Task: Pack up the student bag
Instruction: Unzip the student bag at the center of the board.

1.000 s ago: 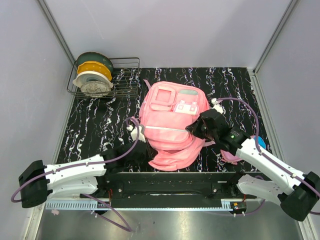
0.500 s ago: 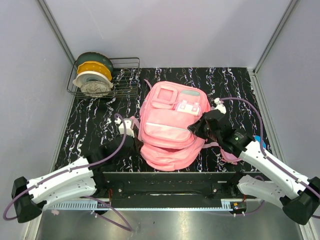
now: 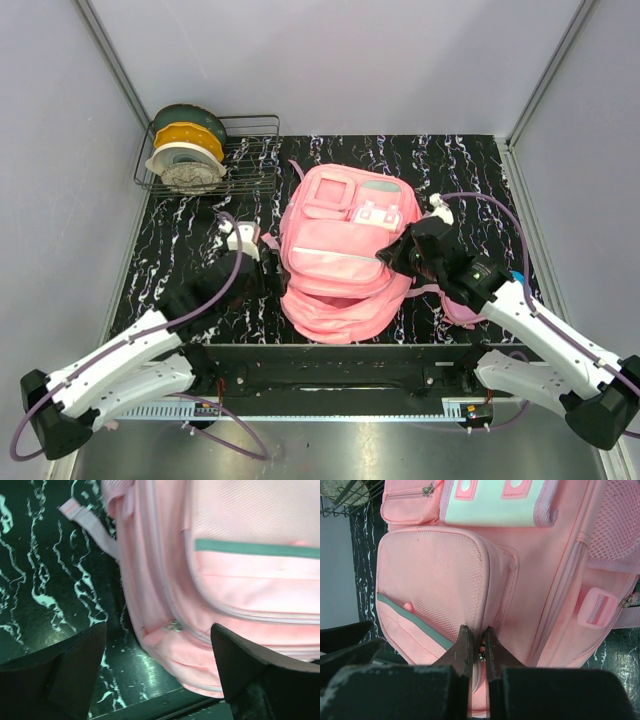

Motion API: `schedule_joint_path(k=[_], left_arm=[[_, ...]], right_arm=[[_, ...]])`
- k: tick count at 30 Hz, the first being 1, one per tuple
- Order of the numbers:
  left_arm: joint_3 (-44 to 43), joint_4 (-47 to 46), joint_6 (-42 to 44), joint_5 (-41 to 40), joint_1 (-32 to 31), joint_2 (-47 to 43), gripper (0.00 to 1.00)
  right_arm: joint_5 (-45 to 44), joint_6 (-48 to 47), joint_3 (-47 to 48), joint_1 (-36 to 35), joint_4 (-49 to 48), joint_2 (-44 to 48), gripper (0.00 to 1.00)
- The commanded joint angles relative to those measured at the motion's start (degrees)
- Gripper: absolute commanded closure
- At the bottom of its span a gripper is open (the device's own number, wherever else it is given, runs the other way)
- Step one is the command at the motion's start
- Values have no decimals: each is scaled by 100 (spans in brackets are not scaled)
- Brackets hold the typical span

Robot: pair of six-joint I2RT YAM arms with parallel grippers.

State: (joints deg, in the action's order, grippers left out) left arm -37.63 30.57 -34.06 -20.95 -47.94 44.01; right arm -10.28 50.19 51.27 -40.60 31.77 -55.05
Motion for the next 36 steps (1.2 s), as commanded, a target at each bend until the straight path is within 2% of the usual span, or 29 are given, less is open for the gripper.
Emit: schedule_joint_path(k=[1, 2, 5, 6, 9, 13, 16, 23, 27, 32, 36], left_arm=[[-544, -278, 250, 530, -4, -577, 4], [-561, -384, 399, 661, -13, -656, 1], [-614, -1077, 1207, 1801, -40, -719, 1], [-649, -1358, 1418, 2632, -40, -649, 1], [-991, -1352, 2104, 3254, -153, -96, 1], [-1396, -1412, 3140, 2238, -1075, 441, 1], [-1335, -1825, 3667, 2253, -1322, 617, 1], [-1414, -2257, 4074, 2140, -1858, 1153, 1], [-1467, -2283, 4416, 1561, -2332, 1549, 1], [-1423, -2556, 4496, 795, -2588, 1830, 1], [-1458, -2661, 4663, -29, -2746, 2094, 7]], right_arm=[[158, 8, 525, 17, -602, -23, 100], [193, -1, 560, 17, -610, -50, 100], [228, -53, 656, 17, -637, -155, 100], [237, -71, 709, 17, -637, -173, 100], [281, -150, 788, 17, -654, -234, 100], [343, -194, 850, 17, -654, -314, 100], [369, -177, 868, 17, -681, -357, 100], [422, -177, 990, 17, -690, -402, 100], [457, -150, 1061, 17, -690, -384, 100], [554, -142, 1096, 26, -690, -349, 100], [589, -124, 1105, 17, -690, -322, 100]])
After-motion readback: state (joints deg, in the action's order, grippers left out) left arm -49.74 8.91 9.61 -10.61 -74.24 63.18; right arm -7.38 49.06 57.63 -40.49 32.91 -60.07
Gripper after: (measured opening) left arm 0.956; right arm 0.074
